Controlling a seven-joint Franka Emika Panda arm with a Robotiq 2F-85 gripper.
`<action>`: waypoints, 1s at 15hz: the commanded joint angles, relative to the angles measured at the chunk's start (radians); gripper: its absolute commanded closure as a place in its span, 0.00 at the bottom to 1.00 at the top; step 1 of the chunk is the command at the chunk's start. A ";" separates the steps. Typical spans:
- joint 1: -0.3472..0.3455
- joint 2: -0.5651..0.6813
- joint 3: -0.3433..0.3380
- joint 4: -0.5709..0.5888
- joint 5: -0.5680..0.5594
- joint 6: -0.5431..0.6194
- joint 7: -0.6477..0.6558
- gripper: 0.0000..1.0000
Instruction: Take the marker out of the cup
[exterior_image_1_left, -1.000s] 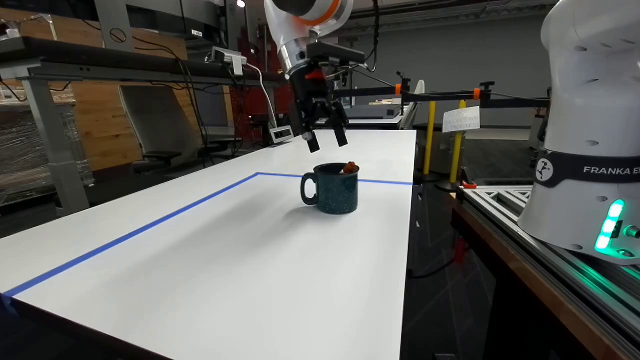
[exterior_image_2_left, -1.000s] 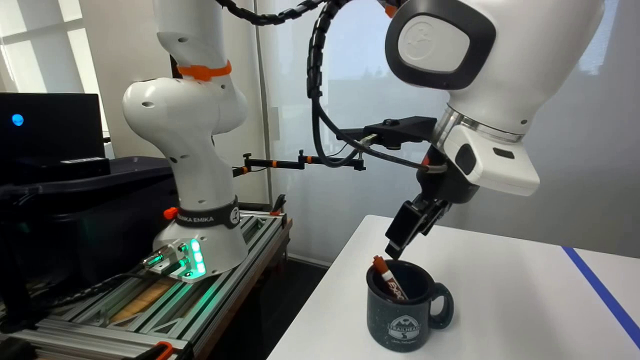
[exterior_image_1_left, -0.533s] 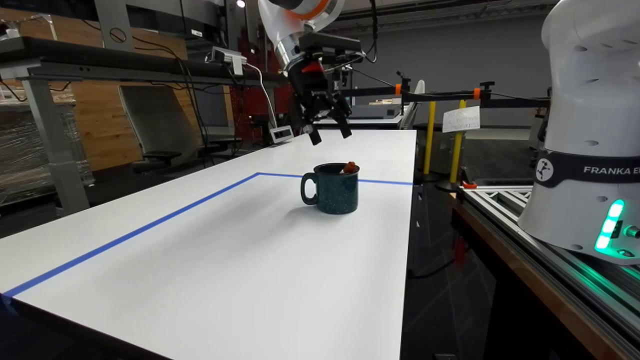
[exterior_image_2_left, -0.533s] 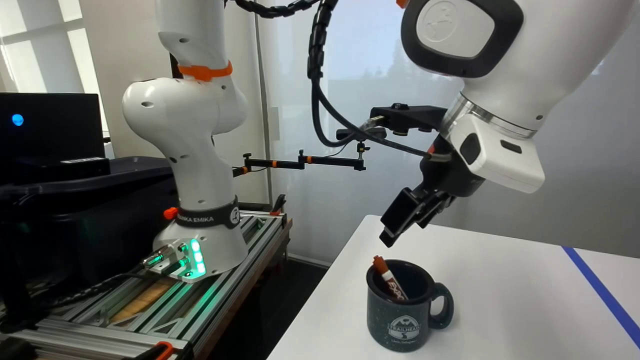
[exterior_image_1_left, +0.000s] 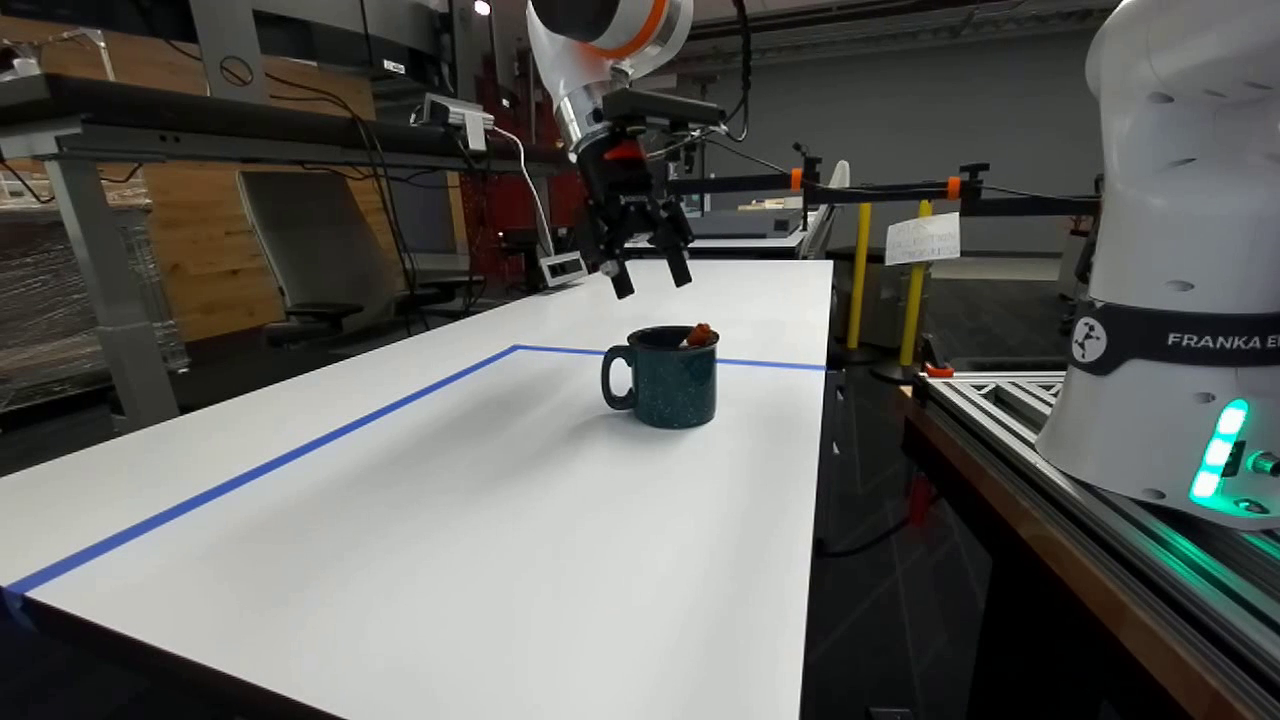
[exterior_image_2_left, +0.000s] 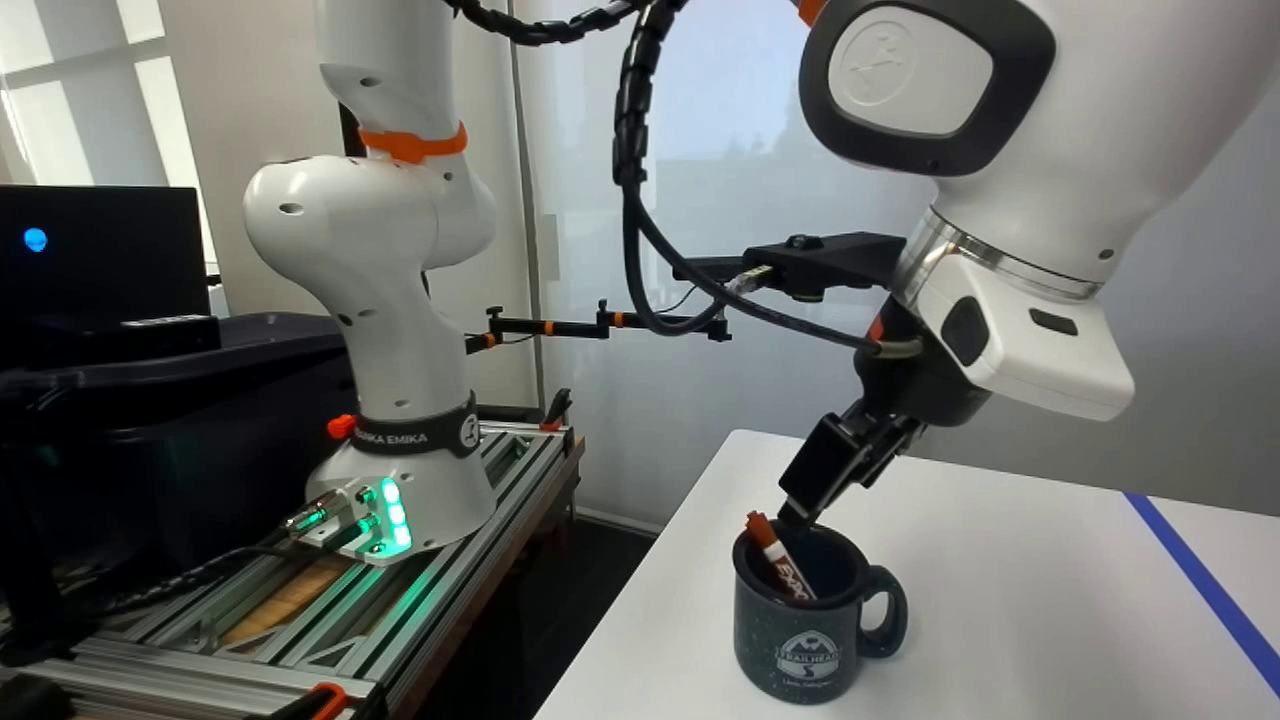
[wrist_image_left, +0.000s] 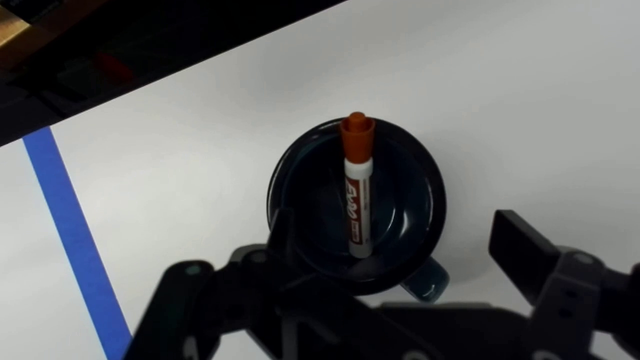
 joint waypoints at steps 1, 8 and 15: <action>-0.001 0.000 0.002 0.002 0.000 -0.002 0.000 0.00; -0.005 0.042 0.005 -0.003 0.000 -0.003 -0.055 0.00; -0.010 0.073 0.004 0.002 0.004 -0.011 -0.100 0.58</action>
